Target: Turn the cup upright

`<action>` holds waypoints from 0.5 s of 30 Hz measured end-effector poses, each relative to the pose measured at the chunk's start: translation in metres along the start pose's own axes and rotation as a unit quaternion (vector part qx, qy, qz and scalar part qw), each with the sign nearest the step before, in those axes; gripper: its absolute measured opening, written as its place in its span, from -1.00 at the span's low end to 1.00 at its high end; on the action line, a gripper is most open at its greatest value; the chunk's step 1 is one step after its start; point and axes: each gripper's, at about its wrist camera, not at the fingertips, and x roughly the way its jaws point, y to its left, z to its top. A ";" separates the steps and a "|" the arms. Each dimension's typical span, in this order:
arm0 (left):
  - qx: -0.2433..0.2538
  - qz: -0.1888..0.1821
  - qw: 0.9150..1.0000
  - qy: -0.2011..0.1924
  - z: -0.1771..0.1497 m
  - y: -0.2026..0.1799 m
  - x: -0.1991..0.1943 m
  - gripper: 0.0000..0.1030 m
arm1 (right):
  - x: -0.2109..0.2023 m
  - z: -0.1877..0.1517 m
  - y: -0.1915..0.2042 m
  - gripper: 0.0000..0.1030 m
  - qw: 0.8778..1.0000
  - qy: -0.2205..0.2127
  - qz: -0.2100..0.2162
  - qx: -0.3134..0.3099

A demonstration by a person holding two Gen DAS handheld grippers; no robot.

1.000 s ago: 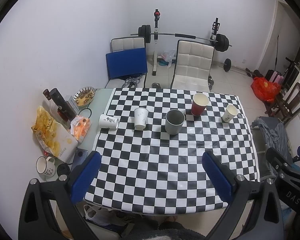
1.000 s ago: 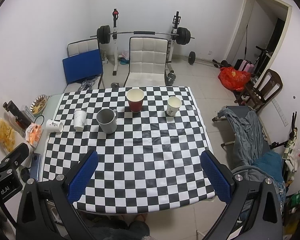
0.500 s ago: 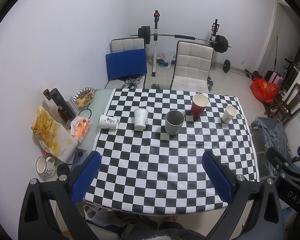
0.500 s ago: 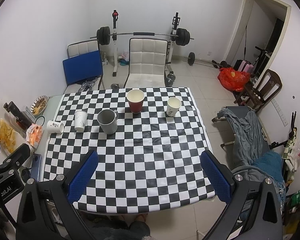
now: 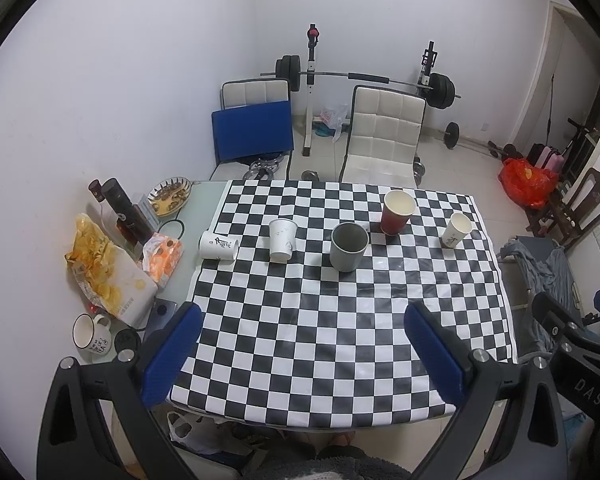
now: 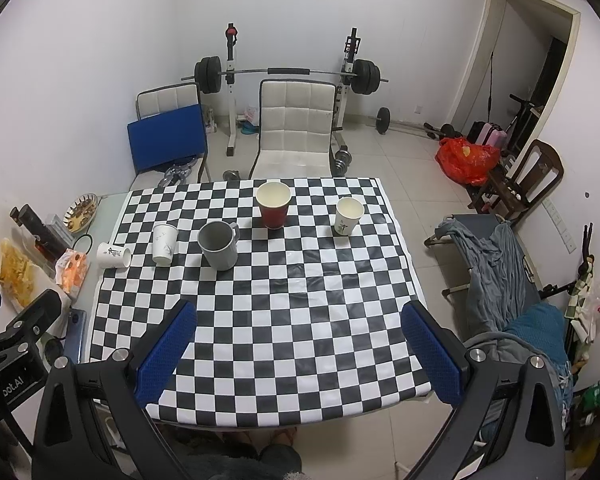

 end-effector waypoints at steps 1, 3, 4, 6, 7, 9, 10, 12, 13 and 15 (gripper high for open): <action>0.001 0.000 1.000 0.000 0.001 0.000 0.000 1.00 | 0.000 -0.001 -0.001 0.99 1.000 -0.002 0.000 0.002; 0.000 -0.001 1.000 0.000 0.000 0.001 0.000 1.00 | -0.001 -0.002 -0.002 0.99 1.000 -0.002 0.000 0.002; 0.000 -0.001 1.000 -0.001 0.000 0.000 0.000 1.00 | -0.002 -0.001 -0.001 0.99 1.000 -0.002 0.000 0.002; 0.001 -0.001 1.000 -0.001 0.000 0.000 0.000 1.00 | -0.002 -0.003 -0.003 0.99 1.000 -0.003 -0.001 0.001; 0.000 -0.002 1.000 -0.002 0.001 0.000 -0.001 1.00 | -0.002 -0.001 -0.001 0.99 1.000 -0.002 -0.001 0.002; 0.001 0.001 1.000 -0.002 0.000 -0.009 -0.005 1.00 | -0.003 -0.001 -0.001 0.99 1.000 -0.003 0.001 0.002; 0.000 0.000 1.000 -0.002 0.001 -0.008 -0.005 1.00 | -0.003 -0.001 -0.001 0.99 1.000 -0.003 0.000 0.002; 0.000 0.000 1.000 -0.003 -0.002 -0.008 -0.005 1.00 | -0.003 -0.002 -0.003 0.99 1.000 -0.003 0.001 0.002; 0.001 0.001 1.000 -0.003 0.001 -0.009 -0.006 1.00 | -0.003 -0.001 -0.001 0.99 1.000 -0.003 0.001 0.003; 0.000 0.000 1.000 -0.003 0.000 -0.008 -0.006 1.00 | -0.004 -0.002 -0.002 0.99 1.000 -0.004 0.001 0.002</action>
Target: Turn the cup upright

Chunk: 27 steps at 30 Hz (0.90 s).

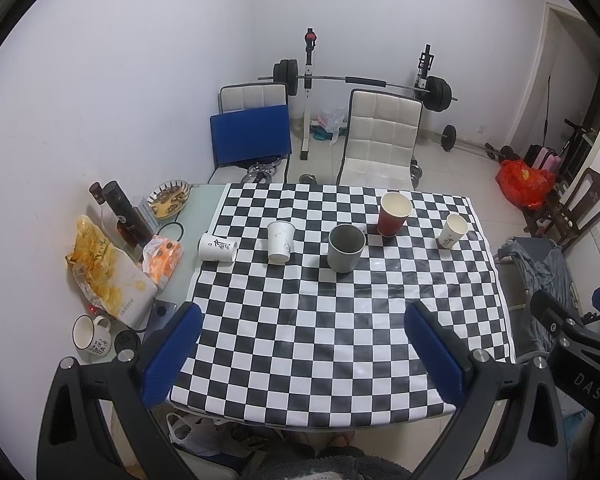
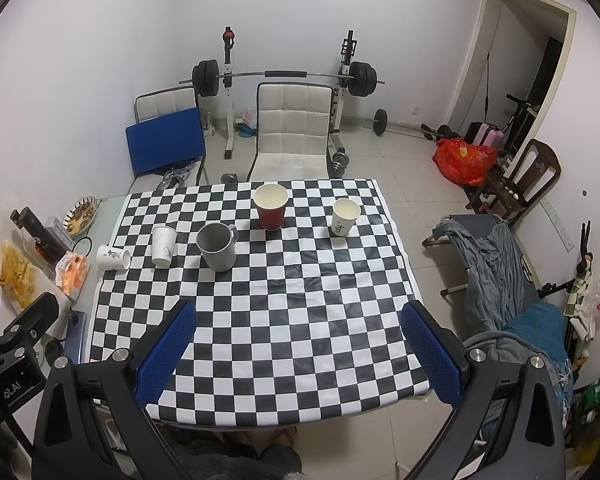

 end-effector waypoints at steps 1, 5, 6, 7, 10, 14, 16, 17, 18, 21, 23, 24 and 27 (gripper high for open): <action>0.000 0.000 1.000 0.000 -0.002 0.000 0.001 1.00 | 0.000 0.000 0.001 0.99 1.000 0.000 0.001 0.000; 0.000 0.000 1.000 -0.002 0.000 -0.003 -0.004 1.00 | 0.000 0.005 0.002 0.99 1.000 0.000 0.001 0.001; 0.000 0.000 1.000 -0.002 0.002 -0.004 -0.006 1.00 | 0.000 0.003 0.001 0.99 1.000 0.001 0.002 0.000; 0.000 0.000 1.000 -0.002 0.003 -0.004 -0.007 1.00 | 0.000 0.005 0.003 0.99 1.000 0.003 0.002 0.000; -0.002 0.000 1.000 -0.002 0.002 -0.004 -0.006 1.00 | -0.001 0.004 0.002 0.99 1.000 0.002 0.003 -0.001; -0.005 0.002 1.000 -0.001 0.002 -0.007 -0.008 1.00 | 0.003 0.005 0.002 0.99 1.000 0.003 0.005 -0.003; -0.011 0.009 1.000 0.001 0.007 -0.011 -0.007 1.00 | 0.009 0.009 0.005 0.99 1.000 0.006 0.007 -0.005; -0.015 0.013 1.000 0.003 0.010 -0.014 -0.004 1.00 | 0.004 0.011 0.003 0.99 1.000 0.007 0.008 -0.007; -0.019 0.017 1.000 0.006 0.010 -0.016 -0.002 1.00 | 0.000 0.012 -0.001 0.99 1.000 0.009 0.010 -0.008; -0.032 0.045 0.998 0.009 0.012 -0.017 0.015 1.00 | 0.018 0.019 0.002 0.99 1.000 0.016 0.018 -0.014; -0.043 0.062 0.997 0.012 0.006 -0.012 0.031 1.00 | 0.043 0.019 0.002 0.99 0.999 0.025 0.028 -0.017; -0.048 0.078 0.996 0.015 0.005 -0.010 0.041 1.00 | 0.060 0.015 0.000 0.99 0.999 0.030 0.032 -0.019; -0.059 0.115 0.991 0.030 0.001 -0.001 0.073 1.00 | 0.105 0.014 0.011 0.99 0.997 0.052 0.055 -0.029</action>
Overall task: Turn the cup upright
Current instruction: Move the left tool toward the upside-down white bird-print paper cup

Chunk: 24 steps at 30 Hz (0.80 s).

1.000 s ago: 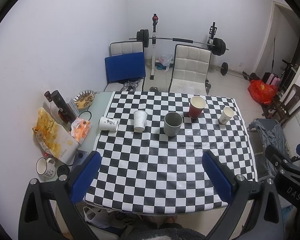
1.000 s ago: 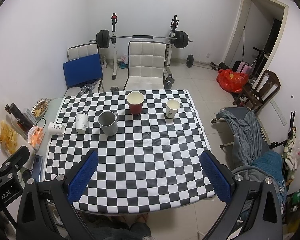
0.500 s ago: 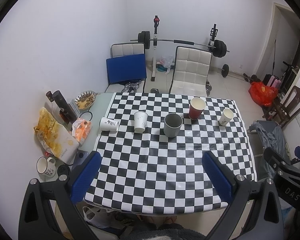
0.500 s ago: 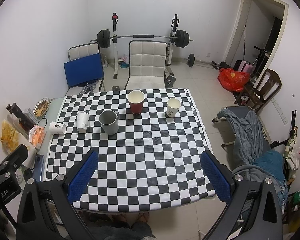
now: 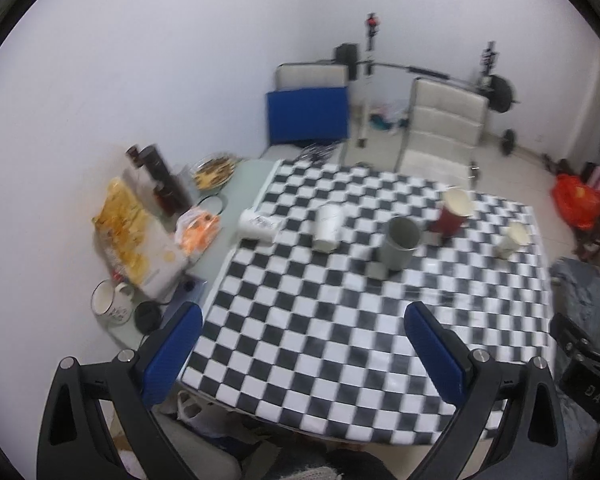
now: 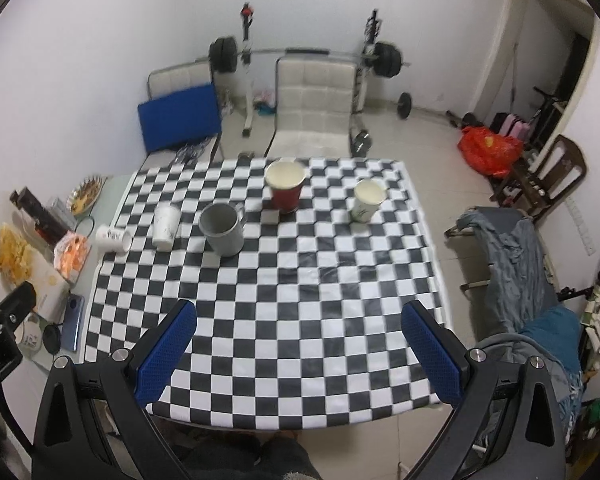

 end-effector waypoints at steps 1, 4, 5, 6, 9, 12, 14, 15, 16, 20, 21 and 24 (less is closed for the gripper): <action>-0.002 0.011 1.000 0.008 -0.001 0.001 0.012 1.00 | 0.016 0.001 0.004 0.99 1.000 0.007 0.004 -0.004; -0.007 0.044 0.999 0.031 -0.007 0.008 0.048 1.00 | 0.066 0.000 0.024 0.99 0.999 0.029 0.011 -0.022; -0.007 0.051 0.998 0.036 -0.011 0.013 0.058 1.00 | 0.084 0.000 0.032 0.99 0.999 0.039 0.013 -0.029; -0.008 0.059 0.997 0.045 -0.012 0.017 0.070 1.00 | 0.100 0.001 0.041 0.99 0.998 0.049 0.016 -0.035; -0.014 0.079 0.995 0.063 -0.015 0.031 0.101 1.00 | 0.141 -0.003 0.066 0.99 0.996 0.071 0.026 -0.050; -0.016 0.084 0.993 0.082 -0.011 0.043 0.133 1.00 | 0.179 -0.003 0.095 0.99 0.993 0.093 0.031 -0.065; -0.012 0.083 0.992 0.096 -0.005 0.047 0.156 1.00 | 0.206 0.000 0.116 0.99 0.992 0.103 0.030 -0.073; -0.009 0.082 0.991 0.102 -0.003 0.049 0.166 1.00 | 0.215 0.001 0.124 0.99 0.991 0.107 0.030 -0.074; -0.005 0.080 0.991 0.109 0.001 0.051 0.177 1.00 | 0.224 0.002 0.132 0.99 0.991 0.111 0.027 -0.075; 0.016 0.070 0.987 0.141 0.017 0.058 0.223 1.00 | 0.266 0.008 0.159 0.99 0.986 0.146 0.028 -0.068; 0.020 0.067 0.987 0.147 0.021 0.058 0.232 1.00 | 0.276 0.009 0.166 0.99 0.985 0.154 0.025 -0.068; 0.037 0.053 0.984 0.164 0.034 0.058 0.262 1.00 | 0.302 0.012 0.184 0.99 0.982 0.174 0.020 -0.066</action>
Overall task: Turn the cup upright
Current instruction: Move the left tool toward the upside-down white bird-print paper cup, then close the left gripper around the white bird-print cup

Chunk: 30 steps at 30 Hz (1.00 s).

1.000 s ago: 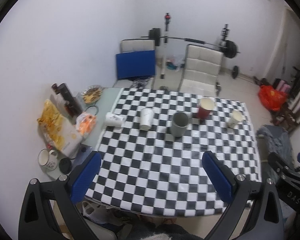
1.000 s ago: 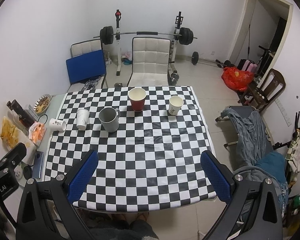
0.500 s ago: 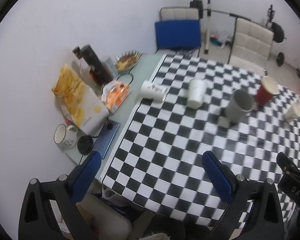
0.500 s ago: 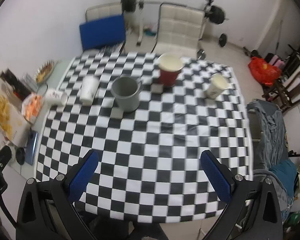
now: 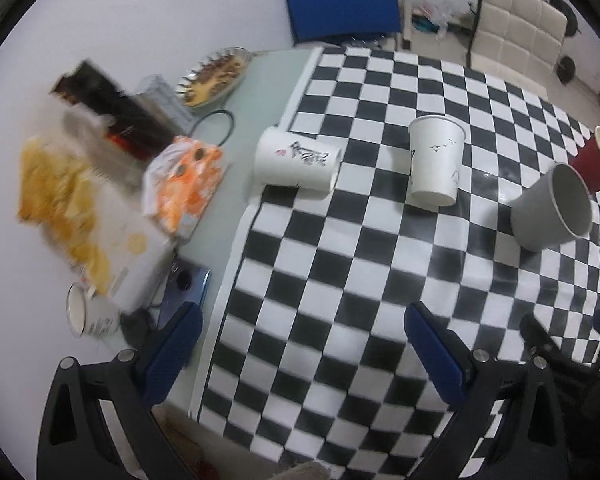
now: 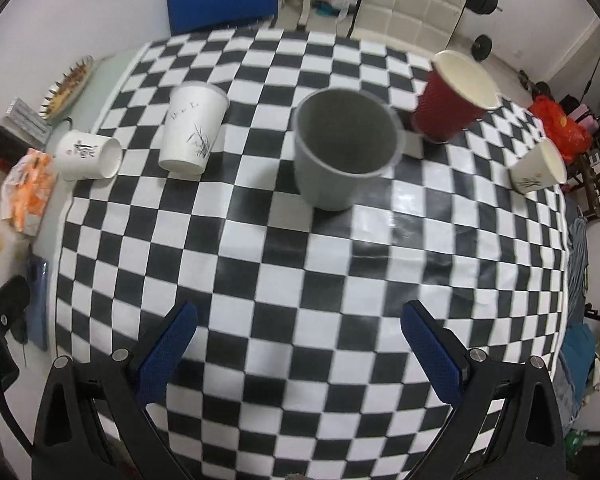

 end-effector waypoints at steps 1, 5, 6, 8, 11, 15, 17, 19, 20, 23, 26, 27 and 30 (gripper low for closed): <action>0.007 -0.006 1.000 0.005 0.008 -0.002 0.007 1.00 | 0.010 0.006 0.006 0.99 1.000 0.008 -0.002 0.001; 0.032 -0.032 0.999 0.017 0.036 -0.011 0.029 1.00 | 0.032 0.016 0.015 0.99 0.999 0.029 -0.011 0.009; 0.037 -0.039 0.998 0.021 0.043 -0.013 0.034 1.00 | 0.040 0.019 0.017 0.99 0.999 0.038 -0.016 0.014; 0.048 -0.055 0.997 0.028 0.057 -0.018 0.043 1.00 | 0.048 0.021 0.017 0.99 0.998 0.047 -0.019 0.021; 0.066 -0.074 0.995 0.033 0.074 -0.030 0.055 1.00 | 0.060 0.027 0.016 0.99 0.997 0.059 -0.028 0.034; 0.083 -0.107 0.990 0.048 0.094 -0.047 0.071 1.00 | 0.073 0.033 0.011 0.99 0.995 0.074 -0.035 0.054; 0.087 -0.127 0.987 0.054 0.103 -0.055 0.078 1.00 | 0.079 0.035 0.010 0.99 0.994 0.082 -0.039 0.061; 0.089 -0.138 0.985 0.058 0.110 -0.063 0.084 0.99 | 0.083 0.036 0.009 0.99 0.993 0.087 -0.044 0.067; 0.091 -0.144 0.983 0.060 0.115 -0.068 0.088 0.99 | 0.084 0.035 0.008 0.99 0.993 0.088 -0.045 0.068; 0.098 -0.148 0.982 0.061 0.124 -0.080 0.099 0.99 | 0.089 0.038 0.005 0.99 0.991 0.093 -0.051 0.076; 0.103 -0.149 0.981 0.068 0.130 -0.092 0.109 0.99 | 0.094 0.041 0.000 0.99 0.990 0.095 -0.059 0.081; 0.105 -0.150 0.981 0.069 0.132 -0.095 0.112 0.99 | 0.095 0.042 -0.001 0.99 0.990 0.096 -0.062 0.081; 0.110 -0.147 0.980 0.075 0.136 -0.104 0.124 0.99 | 0.099 0.043 -0.004 0.99 0.990 0.099 -0.064 0.083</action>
